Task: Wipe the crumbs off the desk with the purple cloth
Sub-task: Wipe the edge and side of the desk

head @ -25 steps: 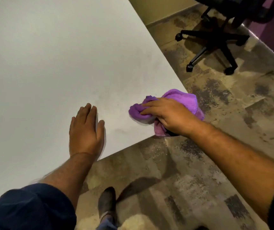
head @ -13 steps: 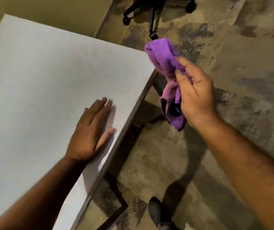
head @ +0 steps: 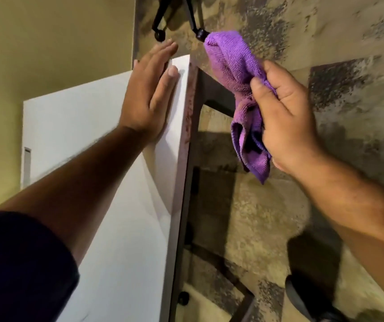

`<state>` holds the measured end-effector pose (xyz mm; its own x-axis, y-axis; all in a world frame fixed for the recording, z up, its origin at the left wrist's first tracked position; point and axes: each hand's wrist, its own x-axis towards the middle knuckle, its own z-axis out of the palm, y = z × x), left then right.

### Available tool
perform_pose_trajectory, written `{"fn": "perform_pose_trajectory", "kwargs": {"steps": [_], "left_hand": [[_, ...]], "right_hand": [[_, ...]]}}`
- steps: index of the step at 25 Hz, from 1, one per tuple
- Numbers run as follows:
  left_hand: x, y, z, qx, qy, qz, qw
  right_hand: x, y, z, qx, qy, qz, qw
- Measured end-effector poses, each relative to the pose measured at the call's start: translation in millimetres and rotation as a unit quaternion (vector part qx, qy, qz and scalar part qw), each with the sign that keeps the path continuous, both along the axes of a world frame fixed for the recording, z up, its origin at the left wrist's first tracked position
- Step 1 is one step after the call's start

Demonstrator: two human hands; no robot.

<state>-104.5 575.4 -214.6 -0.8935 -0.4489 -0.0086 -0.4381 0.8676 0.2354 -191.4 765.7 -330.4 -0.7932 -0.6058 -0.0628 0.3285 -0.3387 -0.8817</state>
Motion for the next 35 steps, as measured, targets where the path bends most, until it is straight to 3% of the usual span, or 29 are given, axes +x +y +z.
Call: {"fn": "perform_pose_trajectory", "kwargs": {"steps": [6, 9, 12, 15, 17, 25, 31, 35], "left_hand": [[2.4, -0.9, -0.8, 0.014, 0.003, 0.014, 1.0], [1.0, -4.0, -0.4, 0.008, 0.004, 0.012, 1.0], [2.5, -6.1, -1.6, -0.002, 0.012, 0.011, 1.0], [3.1, -7.9, -5.1, 0.002, 0.026, 0.007, 1.0], [3.0, -10.5, -6.9, 0.008, 0.036, 0.003, 0.999], [7.4, -13.2, -9.7, 0.006, 0.074, 0.04, 0.996], [5.3, -2.6, -5.3, 0.0, 0.089, 0.066, 0.994], [4.3, 3.7, -2.7, -0.003, 0.072, 0.092, 0.993]], "right_hand": [[-19.1, -13.4, -16.1, -0.044, -0.148, -0.034, 0.987], [-22.1, -21.5, -19.5, -0.053, -0.157, -0.027, 0.986], [-27.4, -37.0, -11.2, -0.014, -0.075, -0.04, 0.996], [-18.2, -58.4, 14.7, 0.044, 0.109, -0.077, 0.99], [-0.1, -70.2, 28.3, 0.058, 0.182, -0.091, 0.977], [58.0, -54.1, 25.9, 0.053, 0.165, -0.148, 0.974], [138.9, -7.1, 11.1, 0.008, 0.147, -0.092, 0.985], [159.4, 20.0, 3.6, -0.041, 0.143, 0.018, 0.989]]}}
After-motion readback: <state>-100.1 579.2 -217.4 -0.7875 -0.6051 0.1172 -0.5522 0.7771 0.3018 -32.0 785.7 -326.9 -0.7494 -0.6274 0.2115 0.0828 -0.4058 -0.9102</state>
